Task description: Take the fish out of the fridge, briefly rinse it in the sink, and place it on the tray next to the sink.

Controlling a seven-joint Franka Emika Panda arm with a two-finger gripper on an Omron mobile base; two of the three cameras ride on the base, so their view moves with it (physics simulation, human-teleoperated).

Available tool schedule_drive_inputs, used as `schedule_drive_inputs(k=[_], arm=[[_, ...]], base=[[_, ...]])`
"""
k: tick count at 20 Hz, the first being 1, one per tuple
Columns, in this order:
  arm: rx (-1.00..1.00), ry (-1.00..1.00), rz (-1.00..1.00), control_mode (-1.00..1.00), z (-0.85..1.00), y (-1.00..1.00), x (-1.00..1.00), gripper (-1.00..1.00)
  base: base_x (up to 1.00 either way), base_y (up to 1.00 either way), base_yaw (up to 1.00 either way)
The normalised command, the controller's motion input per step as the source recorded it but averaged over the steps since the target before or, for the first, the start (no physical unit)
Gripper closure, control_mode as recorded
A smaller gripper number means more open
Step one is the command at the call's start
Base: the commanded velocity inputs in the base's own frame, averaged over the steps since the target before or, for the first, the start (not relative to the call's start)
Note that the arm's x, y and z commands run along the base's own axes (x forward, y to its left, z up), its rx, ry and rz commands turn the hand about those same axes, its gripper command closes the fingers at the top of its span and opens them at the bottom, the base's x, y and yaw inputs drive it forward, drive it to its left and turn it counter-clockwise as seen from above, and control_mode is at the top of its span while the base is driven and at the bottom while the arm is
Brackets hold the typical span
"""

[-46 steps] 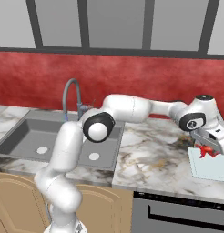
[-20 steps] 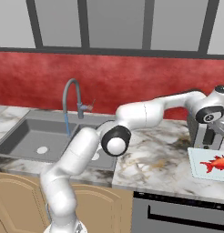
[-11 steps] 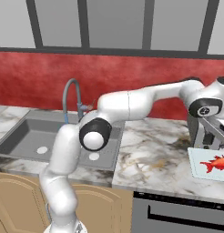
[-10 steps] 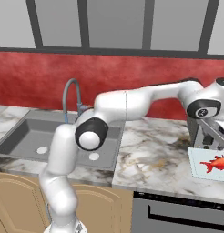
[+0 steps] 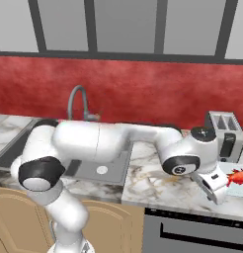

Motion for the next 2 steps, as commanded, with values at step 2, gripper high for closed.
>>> schedule_drive_inputs(k=[2], arm=[[-0.21,-0.06,0.05,-1.00,-0.78,1.00,-1.00,-1.00]], base=[[0.00,0.00,0.00]])
